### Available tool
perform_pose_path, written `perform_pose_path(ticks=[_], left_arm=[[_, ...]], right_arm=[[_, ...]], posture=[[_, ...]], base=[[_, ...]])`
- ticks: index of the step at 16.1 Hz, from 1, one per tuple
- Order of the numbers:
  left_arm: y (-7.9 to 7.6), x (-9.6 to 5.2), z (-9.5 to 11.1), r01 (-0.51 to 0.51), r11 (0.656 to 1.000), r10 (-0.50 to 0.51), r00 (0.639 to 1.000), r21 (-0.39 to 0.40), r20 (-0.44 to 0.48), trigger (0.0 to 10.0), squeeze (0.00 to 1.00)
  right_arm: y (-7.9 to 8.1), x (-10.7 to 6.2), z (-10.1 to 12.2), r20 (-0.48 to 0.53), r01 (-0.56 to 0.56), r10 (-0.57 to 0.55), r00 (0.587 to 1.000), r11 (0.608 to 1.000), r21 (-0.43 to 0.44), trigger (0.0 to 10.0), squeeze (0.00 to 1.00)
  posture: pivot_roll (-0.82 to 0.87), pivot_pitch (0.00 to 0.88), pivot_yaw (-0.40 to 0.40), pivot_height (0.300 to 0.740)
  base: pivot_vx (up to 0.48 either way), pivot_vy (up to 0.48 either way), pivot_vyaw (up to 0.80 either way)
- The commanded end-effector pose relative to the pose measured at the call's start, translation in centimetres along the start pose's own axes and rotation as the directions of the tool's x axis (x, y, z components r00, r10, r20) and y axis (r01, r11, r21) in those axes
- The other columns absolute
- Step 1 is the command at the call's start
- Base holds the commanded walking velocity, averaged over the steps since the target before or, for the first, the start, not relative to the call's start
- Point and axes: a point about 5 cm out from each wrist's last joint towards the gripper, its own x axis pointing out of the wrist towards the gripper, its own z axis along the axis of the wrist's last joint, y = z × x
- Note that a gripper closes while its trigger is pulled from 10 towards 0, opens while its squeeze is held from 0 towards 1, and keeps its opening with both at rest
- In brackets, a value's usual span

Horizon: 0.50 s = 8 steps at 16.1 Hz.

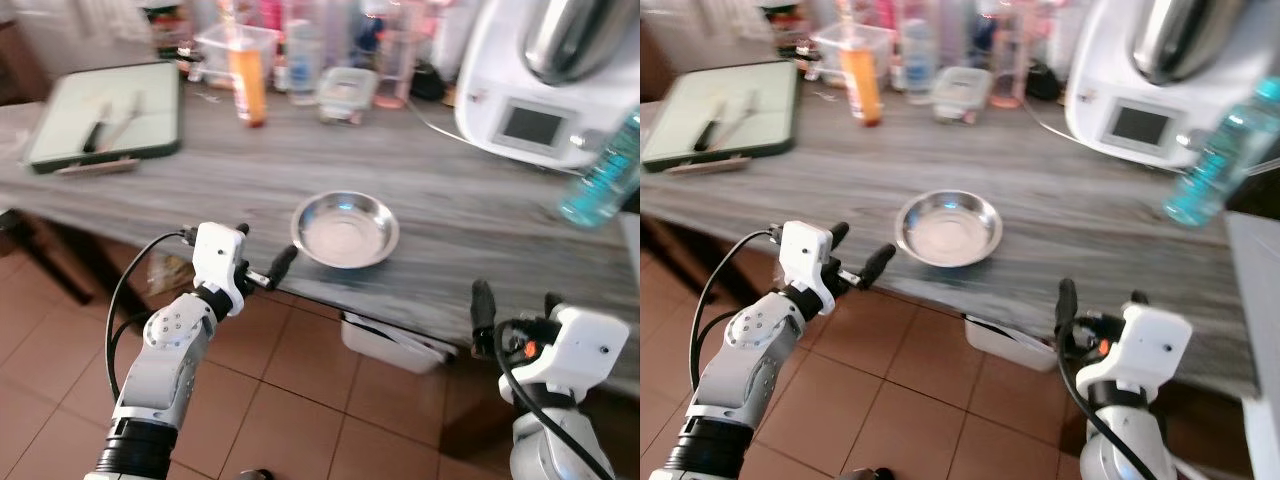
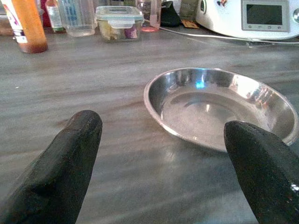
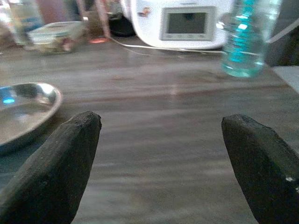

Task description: Setting the table

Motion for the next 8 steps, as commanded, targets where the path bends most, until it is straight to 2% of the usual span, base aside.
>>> perform_pose_path(ticks=[1, 4, 6, 8], left_arm=[[-0.3, 0.07, -0.1, -0.006, 1.0, 0.006, 1.0, 0.015, -0.01, 10.0, 0.0], [-0.58, 0.08, -0.34, -0.024, 0.999, 0.024, 1.0, 0.028, -0.006, 10.0, 0.0], [-0.92, 0.33, -0.45, -0.041, 0.999, 0.041, 0.999, 0.004, -0.005, 10.0, 0.0], [-1.08, 0.27, -0.5, -0.053, 0.998, 0.053, 0.999, 0.013, -0.006, 10.0, 0.0]], right_arm=[[0.18, -0.14, 0.44, 0.01, -0.003, 0.003, 1.0, 1.0, 0.003, 10.0, 0.0], [0.22, 0.07, 0.58, 0.014, -0.01, 0.01, 1.0, 1.0, 0.006, 10.0, 0.0], [0.33, 0.26, 0.77, 0.023, -0.032, 0.032, 0.999, 0.999, -0.003, 10.0, 0.0], [0.38, 0.24, 0.68, 0.018, -0.037, 0.037, 0.999, 0.999, -0.007, 10.0, 0.0]], posture=[[0.03, 0.111, 0.01, 0.74], [0.03, 0.111, 0.004, 0.74], [0.03, 0.11, -0.002, 0.74], [0.03, 0.11, -0.003, 0.74]], base=[[0.0, 0.0, -0.75], [0.0, 0.0, -0.75], [0.0, 0.0, 0.0], [0.0, 0.0, 0.0]])
